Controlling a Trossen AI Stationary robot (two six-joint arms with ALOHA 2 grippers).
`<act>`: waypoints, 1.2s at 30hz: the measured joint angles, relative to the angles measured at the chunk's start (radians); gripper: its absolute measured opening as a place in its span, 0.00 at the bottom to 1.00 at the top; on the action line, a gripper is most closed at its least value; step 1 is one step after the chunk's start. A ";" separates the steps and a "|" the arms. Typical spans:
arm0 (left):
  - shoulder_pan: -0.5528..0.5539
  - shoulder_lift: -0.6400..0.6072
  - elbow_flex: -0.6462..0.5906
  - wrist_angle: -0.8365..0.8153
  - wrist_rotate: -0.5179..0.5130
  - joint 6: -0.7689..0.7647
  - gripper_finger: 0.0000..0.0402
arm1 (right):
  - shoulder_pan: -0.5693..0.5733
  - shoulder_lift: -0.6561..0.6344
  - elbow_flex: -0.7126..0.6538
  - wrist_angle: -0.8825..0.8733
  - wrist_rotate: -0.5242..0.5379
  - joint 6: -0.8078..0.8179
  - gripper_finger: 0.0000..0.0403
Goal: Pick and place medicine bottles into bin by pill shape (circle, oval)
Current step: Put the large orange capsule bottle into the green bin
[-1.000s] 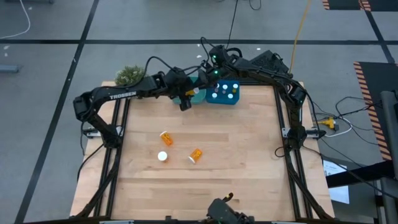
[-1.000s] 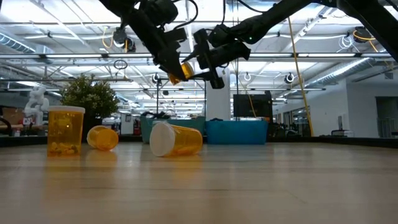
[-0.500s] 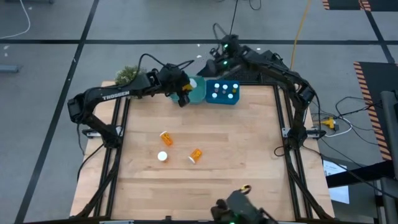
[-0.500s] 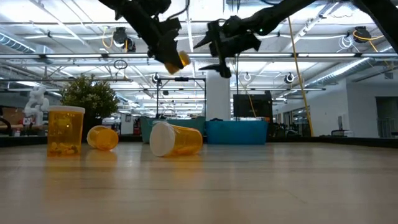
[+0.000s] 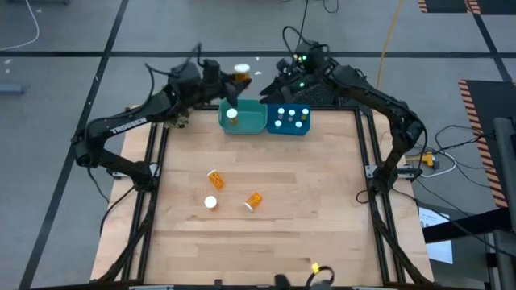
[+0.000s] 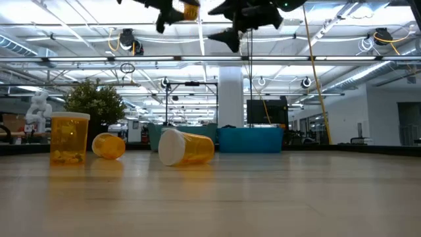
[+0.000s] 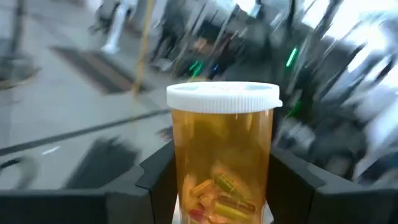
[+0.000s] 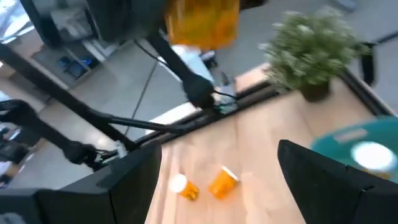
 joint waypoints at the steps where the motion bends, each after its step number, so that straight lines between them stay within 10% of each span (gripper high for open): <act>1: 0.003 0.000 0.000 0.043 0.017 -0.033 0.49 | 0.016 0.002 0.000 0.033 0.007 0.014 0.78; 12: -0.012 0.003 0.000 0.172 0.148 -0.093 0.49 | 0.075 0.000 0.000 0.376 0.052 0.268 0.78; 36: -0.040 0.045 0.000 0.193 0.256 0.010 0.49 | 0.075 0.002 0.000 0.384 -0.003 0.261 0.78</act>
